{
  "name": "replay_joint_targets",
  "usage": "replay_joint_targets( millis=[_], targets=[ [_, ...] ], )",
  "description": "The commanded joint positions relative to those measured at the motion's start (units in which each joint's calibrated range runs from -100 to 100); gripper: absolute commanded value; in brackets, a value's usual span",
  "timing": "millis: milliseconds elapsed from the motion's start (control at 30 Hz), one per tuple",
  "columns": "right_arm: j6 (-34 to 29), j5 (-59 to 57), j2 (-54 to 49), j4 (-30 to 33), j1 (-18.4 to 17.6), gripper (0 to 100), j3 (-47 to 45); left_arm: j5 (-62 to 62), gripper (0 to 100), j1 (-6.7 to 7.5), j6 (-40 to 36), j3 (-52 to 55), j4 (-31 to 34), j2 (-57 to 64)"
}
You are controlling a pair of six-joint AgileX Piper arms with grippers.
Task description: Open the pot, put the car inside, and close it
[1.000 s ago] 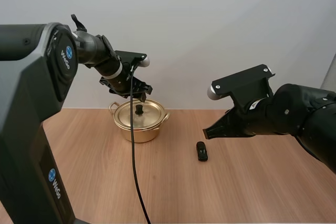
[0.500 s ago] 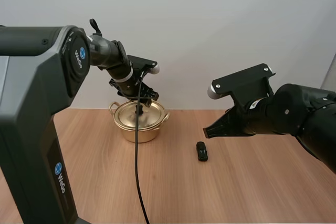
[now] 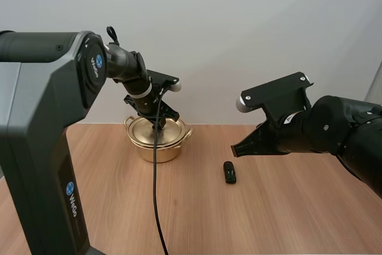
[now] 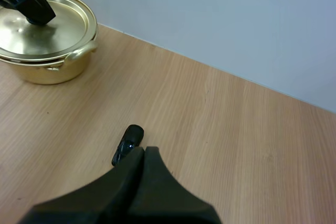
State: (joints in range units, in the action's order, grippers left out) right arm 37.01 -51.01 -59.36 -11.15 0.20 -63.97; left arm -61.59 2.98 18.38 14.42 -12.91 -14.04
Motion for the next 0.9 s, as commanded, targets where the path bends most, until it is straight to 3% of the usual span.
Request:
replay_joint_targets(
  millis=[0, 167, 233, 267, 400, 467, 633, 867],
  targets=[
    [-0.1, 3.1, 2.2, -2.3, 0.0, 0, -0.1, 0.6, 0, 0.02, 0.0, -0.3, -0.5, 3.2],
    [4.6, 5.5, 15.8, -10.1, 0.0, 0, 0.7, 1.0, 0, -0.15, 0.0, -0.3, -5.6, 15.7],
    [6.4, 3.8, 22.2, -12.1, 0.0, 0, 2.0, 1.5, 0, -0.84, 0.0, -0.3, -8.8, 21.8],
    [6.7, 2.7, 25.5, -12.5, 0.0, 6, 2.9, 1.9, 0, -1.20, 0.0, -0.3, -10.2, 24.1],
    [6.7, 2.3, 36.0, -12.7, 0.0, 60, 6.0, 4.4, 0, -3.36, 0.4, -0.3, -14.2, 33.7],
    [6.7, 3.3, 39.6, -13.1, -0.1, 75, 7.1, 5.0, 0, -4.22, 0.4, -0.3, -14.8, 37.4],
    [6.7, 4.0, 46.9, -13.9, -1.4, 77, 10.1, 2.2, 0, -5.80, 0.4, -0.3, -16.8, 42.8],
    [6.7, 6.2, 52.0, -13.8, -1.6, 80, 12.5, -2.1, 0, -5.90, 0.4, -0.3, -17.0, 44.7]
  ],
)
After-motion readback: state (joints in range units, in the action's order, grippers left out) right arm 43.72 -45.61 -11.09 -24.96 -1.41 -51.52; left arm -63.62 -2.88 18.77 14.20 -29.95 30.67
